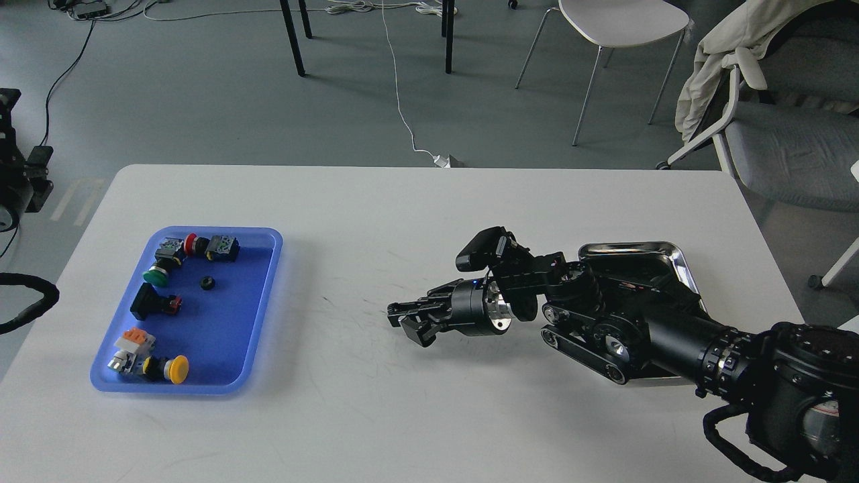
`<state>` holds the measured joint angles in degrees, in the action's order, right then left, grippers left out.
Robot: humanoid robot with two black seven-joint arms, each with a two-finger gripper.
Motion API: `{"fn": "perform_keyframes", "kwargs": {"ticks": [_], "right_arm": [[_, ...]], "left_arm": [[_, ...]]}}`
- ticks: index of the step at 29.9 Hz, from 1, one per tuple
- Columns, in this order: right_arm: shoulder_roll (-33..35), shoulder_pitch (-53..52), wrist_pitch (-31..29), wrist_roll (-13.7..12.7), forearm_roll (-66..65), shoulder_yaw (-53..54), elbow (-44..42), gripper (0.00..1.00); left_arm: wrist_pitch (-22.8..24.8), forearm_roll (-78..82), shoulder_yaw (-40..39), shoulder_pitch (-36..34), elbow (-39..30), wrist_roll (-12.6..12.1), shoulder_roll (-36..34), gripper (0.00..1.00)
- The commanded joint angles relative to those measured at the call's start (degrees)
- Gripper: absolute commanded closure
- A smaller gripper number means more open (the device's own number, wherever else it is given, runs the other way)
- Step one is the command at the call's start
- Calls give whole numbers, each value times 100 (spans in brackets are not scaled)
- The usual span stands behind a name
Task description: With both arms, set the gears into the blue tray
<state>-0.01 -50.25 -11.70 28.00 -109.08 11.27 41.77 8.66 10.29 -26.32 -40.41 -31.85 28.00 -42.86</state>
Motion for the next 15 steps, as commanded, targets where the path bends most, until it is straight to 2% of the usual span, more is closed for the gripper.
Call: {"fn": "perform_keyframes", "kwargs": {"ticks": [1,15], "right_arm": [[1,33,36,0,18,24,-11,99],[1,305,448,0,89,165,77,99]], "left_arm": [[4,0,4,7,-5,0,-12,2],[4,0,4,7,-14,0,-12,2]]}}
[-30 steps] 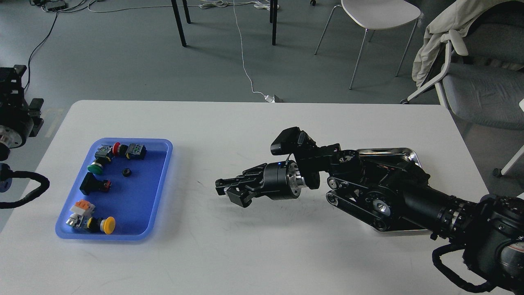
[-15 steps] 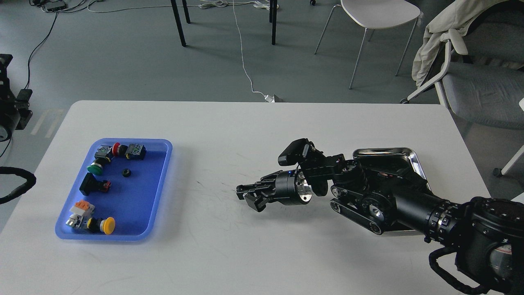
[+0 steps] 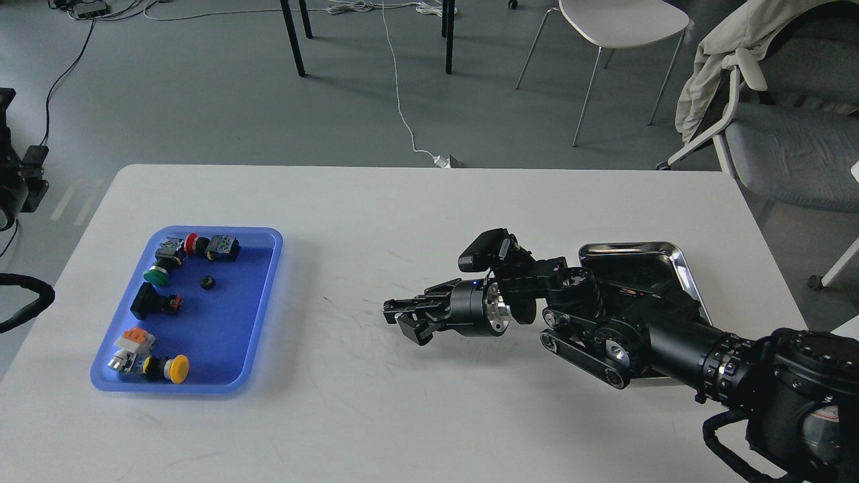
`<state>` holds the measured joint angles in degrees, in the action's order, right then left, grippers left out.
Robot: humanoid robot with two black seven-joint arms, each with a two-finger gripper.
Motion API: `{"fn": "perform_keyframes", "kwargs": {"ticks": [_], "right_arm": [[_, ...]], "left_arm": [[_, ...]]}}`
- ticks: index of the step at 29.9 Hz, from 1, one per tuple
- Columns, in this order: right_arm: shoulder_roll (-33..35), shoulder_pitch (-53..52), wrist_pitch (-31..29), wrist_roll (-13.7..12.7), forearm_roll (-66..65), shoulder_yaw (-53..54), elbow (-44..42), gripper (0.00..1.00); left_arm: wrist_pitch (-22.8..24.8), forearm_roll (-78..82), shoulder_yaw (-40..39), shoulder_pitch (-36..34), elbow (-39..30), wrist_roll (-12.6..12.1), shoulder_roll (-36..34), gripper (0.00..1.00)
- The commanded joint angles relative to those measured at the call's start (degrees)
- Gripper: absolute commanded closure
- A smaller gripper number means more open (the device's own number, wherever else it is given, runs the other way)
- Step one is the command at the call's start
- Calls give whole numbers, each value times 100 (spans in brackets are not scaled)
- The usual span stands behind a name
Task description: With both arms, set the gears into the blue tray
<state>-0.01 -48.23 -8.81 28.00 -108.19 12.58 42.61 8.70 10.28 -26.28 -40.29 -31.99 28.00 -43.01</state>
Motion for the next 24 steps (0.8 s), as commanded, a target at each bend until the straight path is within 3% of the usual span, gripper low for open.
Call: {"fn": "perform_keyframes", "kwargs": {"ticks": [1,17,24], "right_arm": [[1,130,212,0,0,60,-25,99],[1,394,591,0,-17,78,-209,98],[1,385,582,0,-17,78,-192,79]], "left_arm": [[0,0,0,-5,0,0,3,2],[-18,0,-9,-5,-150,0,-155,2],[-35,0,-9,-5,-246,0,-225,2]]}}
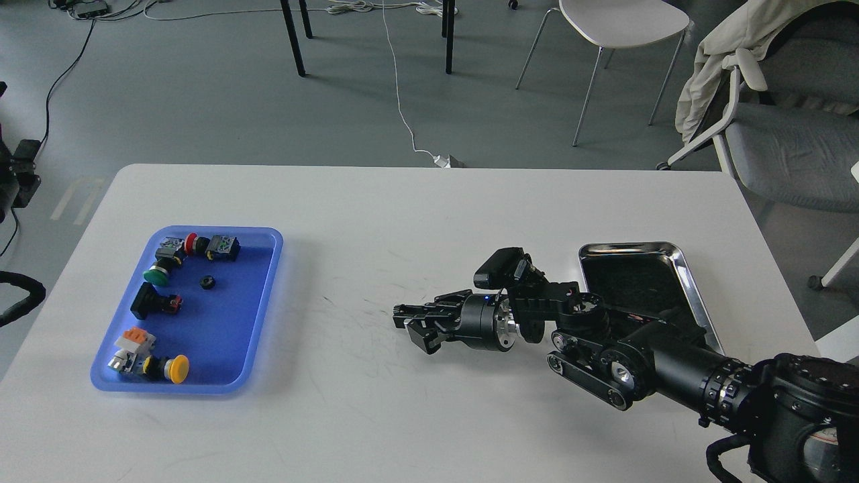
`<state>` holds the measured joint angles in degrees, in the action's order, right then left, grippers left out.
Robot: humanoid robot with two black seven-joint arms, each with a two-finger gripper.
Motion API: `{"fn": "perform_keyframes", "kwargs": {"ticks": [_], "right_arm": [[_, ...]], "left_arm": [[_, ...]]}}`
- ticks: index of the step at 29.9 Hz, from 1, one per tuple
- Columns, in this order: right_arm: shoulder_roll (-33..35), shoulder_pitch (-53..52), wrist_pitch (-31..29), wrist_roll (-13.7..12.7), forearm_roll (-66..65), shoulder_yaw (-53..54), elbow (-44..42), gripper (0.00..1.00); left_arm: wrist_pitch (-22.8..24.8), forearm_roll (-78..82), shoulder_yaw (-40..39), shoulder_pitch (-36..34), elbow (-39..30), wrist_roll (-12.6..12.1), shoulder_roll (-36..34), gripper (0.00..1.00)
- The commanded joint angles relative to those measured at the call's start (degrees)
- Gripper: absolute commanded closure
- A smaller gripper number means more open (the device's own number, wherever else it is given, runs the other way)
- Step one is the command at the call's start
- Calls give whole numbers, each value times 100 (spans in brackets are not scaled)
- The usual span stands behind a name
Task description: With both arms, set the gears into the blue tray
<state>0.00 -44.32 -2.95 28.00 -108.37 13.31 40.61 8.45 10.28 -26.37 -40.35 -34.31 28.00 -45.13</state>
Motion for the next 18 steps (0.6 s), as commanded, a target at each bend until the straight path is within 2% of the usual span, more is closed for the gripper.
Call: {"fn": "perform_keyframes", "kwargs": {"ticks": [1,4,9,12,15,18], "right_arm": [[0,-7,-4,0,9,5,8,74],[0,-7,5,0,18,14,17,59],[0,-7,22,0,35,31,-1,44],[0,-7,49,0,79,92,-1,42],[0,-16,57,0,456,382,-9,31],[0,-77,31,0,799,716,-9,28]], "left_arm": [[-10,0,1,0,-14,0,-14,2],[-10,0,1,0,-14,0,-49,2],[-10,0,9,0,-14,0,-49,2],[-10,0,9,0,-14,0,-49,2],[-10,9,36,0,-14,0,-49,2],[-10,9,62,9,-14,0,-67,2]]}}
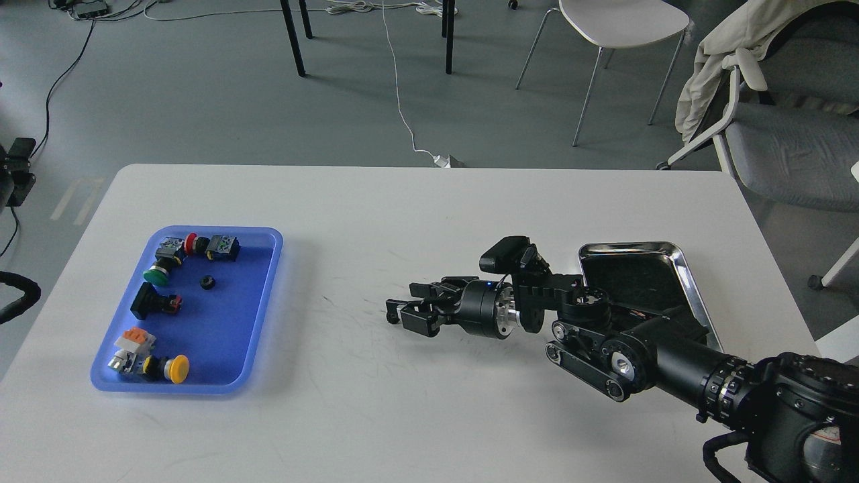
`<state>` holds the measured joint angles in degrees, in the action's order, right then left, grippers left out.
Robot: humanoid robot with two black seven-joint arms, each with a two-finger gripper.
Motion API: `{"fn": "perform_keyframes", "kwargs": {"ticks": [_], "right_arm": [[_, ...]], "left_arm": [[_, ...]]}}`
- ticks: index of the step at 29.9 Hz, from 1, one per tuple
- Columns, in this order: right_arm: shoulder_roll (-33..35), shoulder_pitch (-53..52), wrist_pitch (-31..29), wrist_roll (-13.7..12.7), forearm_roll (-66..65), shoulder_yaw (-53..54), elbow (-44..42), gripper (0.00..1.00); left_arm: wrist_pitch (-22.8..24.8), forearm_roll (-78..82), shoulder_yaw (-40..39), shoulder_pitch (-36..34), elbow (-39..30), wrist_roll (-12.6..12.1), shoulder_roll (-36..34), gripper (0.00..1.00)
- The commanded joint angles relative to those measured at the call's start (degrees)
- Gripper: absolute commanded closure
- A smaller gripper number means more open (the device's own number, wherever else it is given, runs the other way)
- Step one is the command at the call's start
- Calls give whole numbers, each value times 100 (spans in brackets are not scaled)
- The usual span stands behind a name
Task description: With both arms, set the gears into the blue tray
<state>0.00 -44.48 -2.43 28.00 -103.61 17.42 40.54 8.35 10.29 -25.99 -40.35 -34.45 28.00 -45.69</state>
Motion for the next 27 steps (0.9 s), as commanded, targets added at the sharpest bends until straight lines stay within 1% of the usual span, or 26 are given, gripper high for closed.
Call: {"fn": "perform_keyframes", "kwargs": {"ticks": [1,4,7,9,12,13,15,16,18,19,22,24,26,27], "right_arm": [[0,-78,-21,0,472,445,-2,25],[0,-96,-21,0,982,832,-11,23],[0,-131,-30,0,1544,1104,7,15],[0,-184,-47,0,1983,1254,7,14],[0,-289,-47,0,2730,1482,7,12],[78,-307,-56,0,3011,1544,-2,10],[219,-351,-47,0,3476,1580,-2,10],[342,-377,-47,0,3758,1589,-11,10],[535,-404,-47,0,4268,1589,-81,10],[623,-421,-47,0,4462,1589,-151,10],[808,-457,-39,0,5051,1589,-423,10],[966,-457,-21,0,5376,1580,-485,10],[1142,-448,-3,0,5605,1580,-503,10],[1195,-448,5,0,5702,1589,-512,10]], "left_arm": [[0,17,41,9,0,0,-36,2],[8,52,50,1,0,0,-71,2],[52,88,94,0,0,0,-89,2],[105,123,173,0,-9,0,-150,2],[446,307,217,0,-131,0,-299,2],[587,447,217,9,-245,0,-378,2],[816,719,200,1,-447,0,-562,2],[834,842,200,-8,-526,0,-633,2],[782,940,200,-43,-597,0,-651,2],[765,949,208,-52,-754,0,-695,2],[694,1071,209,-61,-1535,0,-1045,2],[458,1325,191,-113,-1905,0,-1204,2],[203,1615,200,-140,-2038,0,-1196,2],[150,1800,200,-149,-2048,0,-1196,2]]}}
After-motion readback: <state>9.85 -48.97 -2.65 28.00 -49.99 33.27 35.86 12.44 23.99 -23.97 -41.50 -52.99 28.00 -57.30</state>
